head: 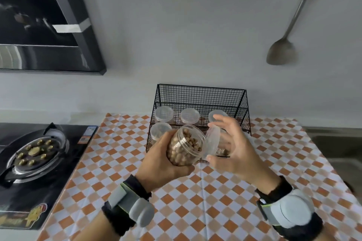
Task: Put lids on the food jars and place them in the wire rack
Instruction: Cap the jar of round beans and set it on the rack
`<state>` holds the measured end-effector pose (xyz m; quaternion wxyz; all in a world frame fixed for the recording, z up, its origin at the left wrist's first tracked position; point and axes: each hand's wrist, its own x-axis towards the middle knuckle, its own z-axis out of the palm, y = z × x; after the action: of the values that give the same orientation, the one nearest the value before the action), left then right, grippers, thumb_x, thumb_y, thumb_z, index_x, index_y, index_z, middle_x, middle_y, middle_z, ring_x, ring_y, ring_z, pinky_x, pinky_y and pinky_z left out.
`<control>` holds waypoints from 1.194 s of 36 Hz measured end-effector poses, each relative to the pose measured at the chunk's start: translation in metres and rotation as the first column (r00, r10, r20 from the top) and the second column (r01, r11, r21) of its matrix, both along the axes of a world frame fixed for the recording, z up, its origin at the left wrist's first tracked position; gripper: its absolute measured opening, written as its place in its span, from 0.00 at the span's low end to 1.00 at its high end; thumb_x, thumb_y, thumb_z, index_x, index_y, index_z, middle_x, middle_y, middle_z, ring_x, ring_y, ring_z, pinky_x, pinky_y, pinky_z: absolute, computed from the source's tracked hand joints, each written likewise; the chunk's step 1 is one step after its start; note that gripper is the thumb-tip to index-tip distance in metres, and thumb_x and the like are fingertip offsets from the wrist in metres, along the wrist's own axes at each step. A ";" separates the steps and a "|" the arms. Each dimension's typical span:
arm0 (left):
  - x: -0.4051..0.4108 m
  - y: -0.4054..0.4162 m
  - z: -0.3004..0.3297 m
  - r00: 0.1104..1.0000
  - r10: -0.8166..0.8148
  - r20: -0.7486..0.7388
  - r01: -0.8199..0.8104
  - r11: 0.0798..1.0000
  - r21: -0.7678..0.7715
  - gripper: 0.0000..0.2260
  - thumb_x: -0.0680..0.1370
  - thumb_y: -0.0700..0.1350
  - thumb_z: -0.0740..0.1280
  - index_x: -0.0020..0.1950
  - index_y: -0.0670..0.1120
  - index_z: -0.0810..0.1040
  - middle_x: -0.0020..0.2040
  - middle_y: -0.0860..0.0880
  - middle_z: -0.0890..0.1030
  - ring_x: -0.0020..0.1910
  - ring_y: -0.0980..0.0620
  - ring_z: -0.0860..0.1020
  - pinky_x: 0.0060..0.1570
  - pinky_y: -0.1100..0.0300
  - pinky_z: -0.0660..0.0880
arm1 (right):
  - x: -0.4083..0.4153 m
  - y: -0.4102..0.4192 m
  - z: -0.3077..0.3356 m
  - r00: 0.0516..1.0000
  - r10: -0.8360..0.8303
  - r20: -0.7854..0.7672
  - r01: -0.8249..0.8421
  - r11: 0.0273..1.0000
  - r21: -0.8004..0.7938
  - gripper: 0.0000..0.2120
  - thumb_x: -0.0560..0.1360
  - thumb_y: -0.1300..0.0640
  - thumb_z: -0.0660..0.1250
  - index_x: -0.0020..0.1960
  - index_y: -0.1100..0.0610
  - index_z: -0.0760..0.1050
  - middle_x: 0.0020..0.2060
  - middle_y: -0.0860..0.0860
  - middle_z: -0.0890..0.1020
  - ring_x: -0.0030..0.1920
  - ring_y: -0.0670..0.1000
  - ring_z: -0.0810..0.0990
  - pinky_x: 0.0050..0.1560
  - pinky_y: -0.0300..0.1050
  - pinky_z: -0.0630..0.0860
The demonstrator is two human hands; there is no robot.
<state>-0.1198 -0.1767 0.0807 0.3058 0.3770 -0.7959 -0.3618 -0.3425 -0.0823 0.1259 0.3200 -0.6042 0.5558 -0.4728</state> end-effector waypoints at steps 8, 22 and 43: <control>-0.023 -0.009 0.024 0.998 -0.039 0.046 0.043 0.995 -0.095 0.45 0.59 0.63 0.82 0.72 0.64 0.65 0.61 0.63 0.77 0.56 0.61 0.79 0.55 0.54 0.81 | -0.021 -0.009 0.028 0.992 0.058 -0.112 -0.060 0.998 -0.013 0.42 0.66 0.47 0.78 0.75 0.40 0.62 0.72 0.39 0.72 0.71 0.42 0.73 0.63 0.40 0.78; -0.058 -0.041 0.098 0.990 -0.065 0.126 0.103 0.942 -0.319 0.47 0.58 0.67 0.76 0.75 0.63 0.62 0.60 0.62 0.75 0.54 0.59 0.78 0.54 0.53 0.81 | -0.051 -0.046 0.106 0.940 0.127 -0.318 -0.146 0.989 -0.035 0.34 0.71 0.60 0.78 0.73 0.42 0.72 0.69 0.39 0.76 0.72 0.44 0.73 0.71 0.54 0.74; -0.071 -0.049 0.113 0.987 -0.046 0.153 0.102 0.918 -0.383 0.49 0.62 0.64 0.75 0.78 0.68 0.52 0.60 0.59 0.74 0.52 0.58 0.77 0.52 0.57 0.81 | -0.046 -0.066 0.137 0.868 -0.057 -0.494 0.103 0.992 0.067 0.36 0.67 0.23 0.63 0.69 0.42 0.75 0.55 0.38 0.80 0.48 0.36 0.80 0.53 0.40 0.78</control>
<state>-0.1911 -0.2260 0.1933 0.3036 0.3028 -0.8853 -0.1800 -0.3883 -0.1482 0.2629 0.1759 -0.6654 0.6645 -0.2911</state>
